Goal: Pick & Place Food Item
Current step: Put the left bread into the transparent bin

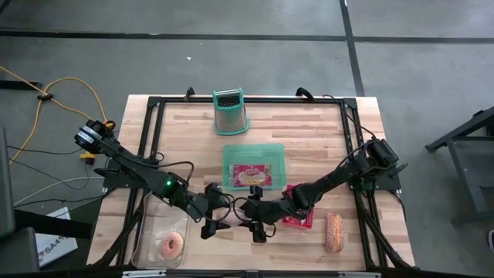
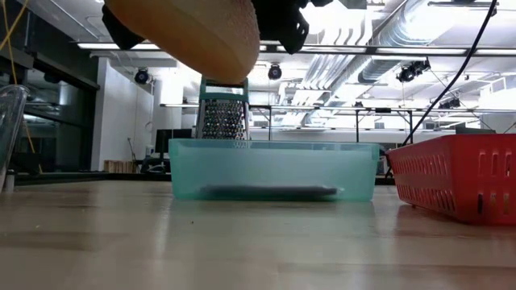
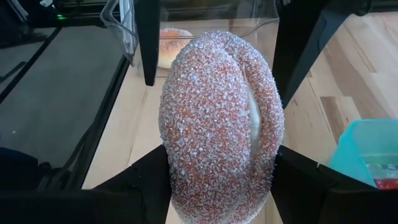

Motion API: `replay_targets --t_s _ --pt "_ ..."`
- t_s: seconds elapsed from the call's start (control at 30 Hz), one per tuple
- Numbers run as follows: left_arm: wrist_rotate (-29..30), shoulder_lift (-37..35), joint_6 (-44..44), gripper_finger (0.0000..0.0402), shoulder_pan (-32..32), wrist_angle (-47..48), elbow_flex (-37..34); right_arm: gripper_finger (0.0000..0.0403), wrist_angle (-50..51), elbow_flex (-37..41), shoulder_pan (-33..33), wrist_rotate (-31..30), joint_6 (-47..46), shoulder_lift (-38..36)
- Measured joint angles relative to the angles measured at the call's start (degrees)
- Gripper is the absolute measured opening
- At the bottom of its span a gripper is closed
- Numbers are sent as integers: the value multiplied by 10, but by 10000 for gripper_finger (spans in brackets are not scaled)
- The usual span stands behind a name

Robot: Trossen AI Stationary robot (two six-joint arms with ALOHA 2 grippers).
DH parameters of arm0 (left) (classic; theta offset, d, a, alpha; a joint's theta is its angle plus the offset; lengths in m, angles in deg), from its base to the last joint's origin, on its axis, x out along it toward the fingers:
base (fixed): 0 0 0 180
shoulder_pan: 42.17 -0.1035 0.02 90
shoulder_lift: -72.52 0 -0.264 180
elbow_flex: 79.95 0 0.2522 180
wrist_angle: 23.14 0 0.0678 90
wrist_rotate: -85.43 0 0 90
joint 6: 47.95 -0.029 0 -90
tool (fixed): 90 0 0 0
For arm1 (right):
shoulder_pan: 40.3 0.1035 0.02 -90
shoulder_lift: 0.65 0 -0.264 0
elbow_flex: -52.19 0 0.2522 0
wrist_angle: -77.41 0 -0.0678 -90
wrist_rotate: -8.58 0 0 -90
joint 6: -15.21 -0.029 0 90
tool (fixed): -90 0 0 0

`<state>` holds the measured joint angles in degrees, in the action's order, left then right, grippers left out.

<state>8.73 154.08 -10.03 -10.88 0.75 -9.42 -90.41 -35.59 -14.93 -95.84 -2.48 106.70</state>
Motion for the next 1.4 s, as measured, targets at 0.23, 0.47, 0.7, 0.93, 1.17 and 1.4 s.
replay_targets --t_s 0.23,0.47,0.7,0.93,1.17,1.4 --pt "-2 0 -5 351 0 0 0 217 -9 0 0 -1 0 0" --pt "-22 0 -10 310 0 1 0 217 -9 0 0 0 0 0" --pt "-22 0 -11 249 0 1 0 217 -9 0 0 1 0 0" --pt "-22 0 -11 222 0 1 0 217 -9 0 0 1 0 0" --pt "-22 0 -11 210 0 1 0 217 -9 0 0 0 0 0" --pt "-22 0 -10 209 0 1 0 217 -9 0 0 0 0 0"
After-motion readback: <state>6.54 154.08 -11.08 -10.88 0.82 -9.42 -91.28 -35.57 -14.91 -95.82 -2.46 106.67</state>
